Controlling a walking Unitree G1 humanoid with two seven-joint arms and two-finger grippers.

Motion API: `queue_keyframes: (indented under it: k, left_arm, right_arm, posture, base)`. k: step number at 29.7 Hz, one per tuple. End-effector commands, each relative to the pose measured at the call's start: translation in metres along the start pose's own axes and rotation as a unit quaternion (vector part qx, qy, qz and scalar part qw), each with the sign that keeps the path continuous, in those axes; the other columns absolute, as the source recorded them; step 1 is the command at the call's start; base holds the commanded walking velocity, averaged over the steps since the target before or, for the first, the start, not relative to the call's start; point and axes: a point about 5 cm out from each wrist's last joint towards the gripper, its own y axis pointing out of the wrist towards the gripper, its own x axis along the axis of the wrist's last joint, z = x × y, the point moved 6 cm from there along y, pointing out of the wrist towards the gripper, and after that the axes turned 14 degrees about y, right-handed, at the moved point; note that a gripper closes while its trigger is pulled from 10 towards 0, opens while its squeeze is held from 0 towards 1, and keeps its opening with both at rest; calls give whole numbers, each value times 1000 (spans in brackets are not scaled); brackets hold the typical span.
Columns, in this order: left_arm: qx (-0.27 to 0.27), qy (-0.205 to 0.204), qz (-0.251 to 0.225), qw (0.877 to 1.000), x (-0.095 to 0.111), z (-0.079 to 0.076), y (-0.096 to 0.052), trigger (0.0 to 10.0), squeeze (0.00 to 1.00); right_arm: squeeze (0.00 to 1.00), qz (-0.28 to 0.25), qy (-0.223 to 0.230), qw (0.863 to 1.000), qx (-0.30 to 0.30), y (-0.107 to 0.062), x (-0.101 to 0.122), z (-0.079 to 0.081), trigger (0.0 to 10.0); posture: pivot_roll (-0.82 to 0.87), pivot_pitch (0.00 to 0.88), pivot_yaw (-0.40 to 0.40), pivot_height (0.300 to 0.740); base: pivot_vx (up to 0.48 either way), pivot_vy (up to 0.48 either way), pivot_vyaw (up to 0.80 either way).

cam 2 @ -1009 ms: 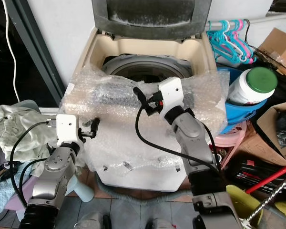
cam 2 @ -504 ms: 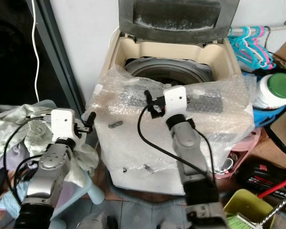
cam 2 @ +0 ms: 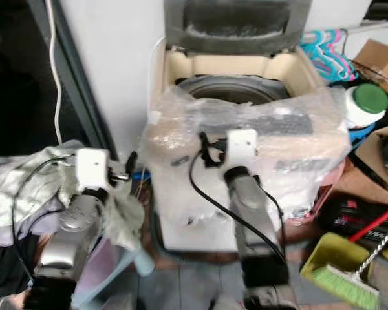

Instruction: Clothes washing

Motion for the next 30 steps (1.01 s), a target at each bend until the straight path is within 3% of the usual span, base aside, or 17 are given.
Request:
queue_keyframes:
  k: [1,11,14,20,25,30]
  left_arm:
    - [-10,-7,-17,1000,9,-8,-1,10000,0]
    - [9,-10,-6,1000,5,-1,1,10000,0]
    - [32,5,3,999,1,6,2,10000,0]
    - [54,24,6,998,1,15,3,10000,0]
    - [66,14,33,997,-11,23,-4,10000,0]
    - [82,30,54,995,-22,34,-11,10000,0]
  right_arm:
    - [0,-16,-7,1000,2,2,12,-3,10000]
    - [0,-7,-3,999,47,2,9,14,10000]
    - [0,0,-12,997,73,0,5,26,10000]
    - [0,10,-8,996,88,0,0,33,10000]
    - [0,28,-2,995,92,-1,-9,36,10000]
    - [0,49,-2,995,90,0,-21,37,10000]
  posture:
    - [-60,0,14,740]
    - [-57,0,12,740]
    - [-56,0,11,740]
    - [-48,0,8,740]
    - [-33,0,1,740]
    - [-16,0,-5,740]
  base:
    - [0,0,750]
    - [0,0,749]
    - [0,0,729]
    - [0,0,725]
    - [0,0,720]
    - [0,0,721]
